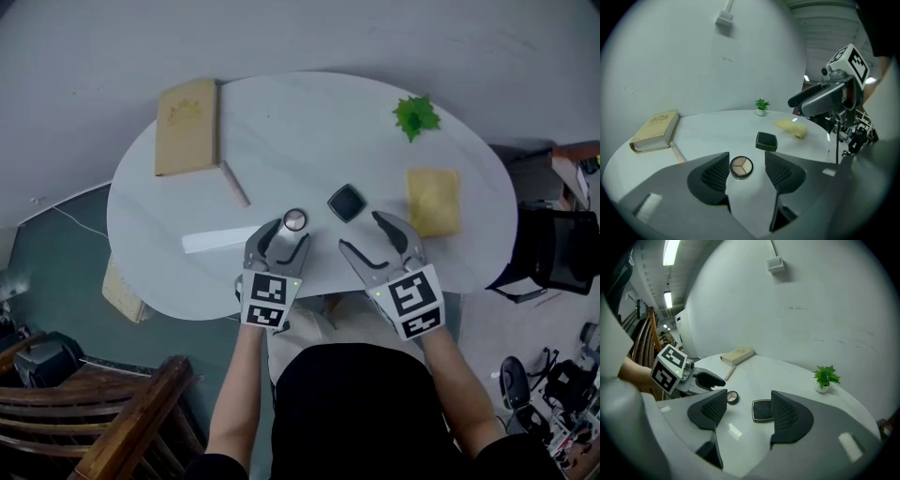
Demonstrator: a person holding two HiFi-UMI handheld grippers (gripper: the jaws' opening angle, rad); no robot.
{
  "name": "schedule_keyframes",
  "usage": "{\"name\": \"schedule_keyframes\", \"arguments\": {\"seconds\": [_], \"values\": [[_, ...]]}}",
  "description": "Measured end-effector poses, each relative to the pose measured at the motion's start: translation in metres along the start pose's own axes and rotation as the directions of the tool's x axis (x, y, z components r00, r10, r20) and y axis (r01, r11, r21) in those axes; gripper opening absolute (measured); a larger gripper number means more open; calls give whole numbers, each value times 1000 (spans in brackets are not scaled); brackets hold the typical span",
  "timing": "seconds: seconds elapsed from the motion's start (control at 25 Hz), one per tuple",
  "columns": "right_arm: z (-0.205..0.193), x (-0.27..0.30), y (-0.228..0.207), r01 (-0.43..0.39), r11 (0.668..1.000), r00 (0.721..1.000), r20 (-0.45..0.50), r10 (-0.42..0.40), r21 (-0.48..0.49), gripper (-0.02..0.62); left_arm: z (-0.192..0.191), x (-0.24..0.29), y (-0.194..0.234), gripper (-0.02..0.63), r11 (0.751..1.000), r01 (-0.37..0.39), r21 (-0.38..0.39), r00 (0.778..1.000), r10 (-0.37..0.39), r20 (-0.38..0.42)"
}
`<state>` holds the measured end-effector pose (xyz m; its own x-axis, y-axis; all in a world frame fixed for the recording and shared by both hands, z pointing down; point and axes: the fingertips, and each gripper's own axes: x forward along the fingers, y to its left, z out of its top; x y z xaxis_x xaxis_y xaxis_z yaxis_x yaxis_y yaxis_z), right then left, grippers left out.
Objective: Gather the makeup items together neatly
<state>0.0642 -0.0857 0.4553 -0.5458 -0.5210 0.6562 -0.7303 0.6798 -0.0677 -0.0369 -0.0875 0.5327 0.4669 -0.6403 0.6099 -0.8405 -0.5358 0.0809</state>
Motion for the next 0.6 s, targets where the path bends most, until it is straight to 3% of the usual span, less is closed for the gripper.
{"name": "schedule_keyframes", "arguments": {"seconds": [0.6], "values": [[-12, -6, -2, 14, 1000, 1000, -15, -14, 21, 302, -36, 38, 8, 239, 1000, -14, 26, 998, 16, -65]]}}
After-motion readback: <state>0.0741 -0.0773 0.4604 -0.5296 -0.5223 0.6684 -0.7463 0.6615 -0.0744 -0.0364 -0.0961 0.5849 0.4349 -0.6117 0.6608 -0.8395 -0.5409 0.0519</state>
